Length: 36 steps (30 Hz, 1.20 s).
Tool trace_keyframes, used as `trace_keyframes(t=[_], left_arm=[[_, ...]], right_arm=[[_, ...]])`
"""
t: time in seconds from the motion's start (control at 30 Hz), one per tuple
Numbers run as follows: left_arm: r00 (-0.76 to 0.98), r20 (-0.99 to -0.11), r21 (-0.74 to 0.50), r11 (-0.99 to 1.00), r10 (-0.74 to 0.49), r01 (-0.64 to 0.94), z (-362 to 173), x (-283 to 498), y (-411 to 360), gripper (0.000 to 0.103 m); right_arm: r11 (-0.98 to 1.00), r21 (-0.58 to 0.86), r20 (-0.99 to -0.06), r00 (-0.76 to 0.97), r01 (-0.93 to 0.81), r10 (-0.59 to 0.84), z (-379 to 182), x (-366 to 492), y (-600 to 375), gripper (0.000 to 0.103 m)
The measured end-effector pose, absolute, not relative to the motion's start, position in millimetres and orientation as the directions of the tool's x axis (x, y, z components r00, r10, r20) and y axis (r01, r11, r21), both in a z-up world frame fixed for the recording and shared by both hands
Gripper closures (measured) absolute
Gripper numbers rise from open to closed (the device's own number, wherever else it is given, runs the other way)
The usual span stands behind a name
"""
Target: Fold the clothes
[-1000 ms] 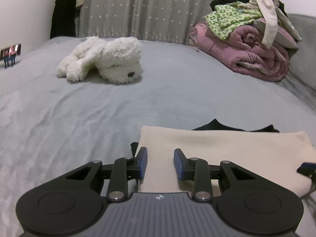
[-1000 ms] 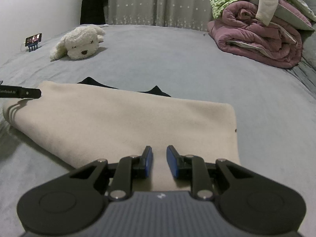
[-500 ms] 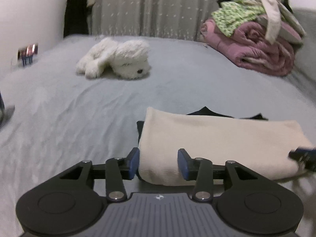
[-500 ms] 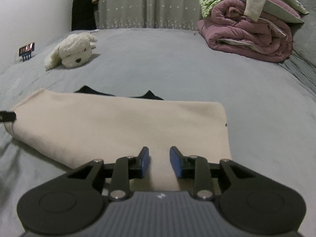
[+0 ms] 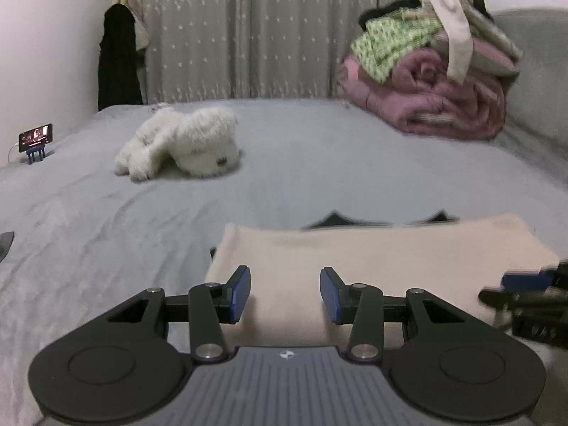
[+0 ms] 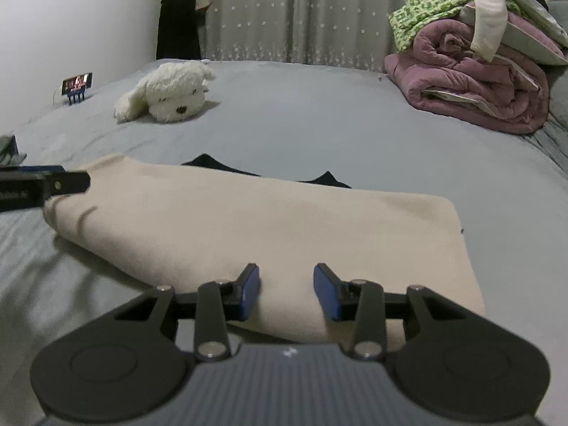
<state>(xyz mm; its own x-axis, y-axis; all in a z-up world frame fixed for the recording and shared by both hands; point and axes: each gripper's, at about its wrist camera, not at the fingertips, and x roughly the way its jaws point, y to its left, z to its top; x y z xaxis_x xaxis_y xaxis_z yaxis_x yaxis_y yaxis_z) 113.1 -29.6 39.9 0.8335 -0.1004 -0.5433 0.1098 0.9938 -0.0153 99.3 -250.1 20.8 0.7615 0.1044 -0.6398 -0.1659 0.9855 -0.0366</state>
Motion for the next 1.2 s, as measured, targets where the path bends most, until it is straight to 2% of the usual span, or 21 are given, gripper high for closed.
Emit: trace_keyframes(t=[0.2, 0.57, 1.2], left_arm=[[0.795, -0.604, 0.069, 0.99, -0.058, 0.124, 17.8, 123.6, -39.8, 0.06], [0.783, -0.622, 0.146, 0.982, -0.002, 0.118, 25.9, 123.9, -30.6, 0.059], [0.773, -0.634, 0.158, 0.979, -0.001, 0.13, 21.8, 124.0, -22.6, 0.059]], right_arm=[[0.985, -0.032, -0.64, 0.761, -0.171, 0.111, 14.1, 100.3, -251.9, 0.063], [0.982, -0.049, -0.63, 0.769, -0.181, 0.11, 8.9, 98.1, -253.8, 0.058], [0.982, -0.05, -0.623, 0.774, -0.181, 0.111, 8.4, 97.3, -254.0, 0.057]])
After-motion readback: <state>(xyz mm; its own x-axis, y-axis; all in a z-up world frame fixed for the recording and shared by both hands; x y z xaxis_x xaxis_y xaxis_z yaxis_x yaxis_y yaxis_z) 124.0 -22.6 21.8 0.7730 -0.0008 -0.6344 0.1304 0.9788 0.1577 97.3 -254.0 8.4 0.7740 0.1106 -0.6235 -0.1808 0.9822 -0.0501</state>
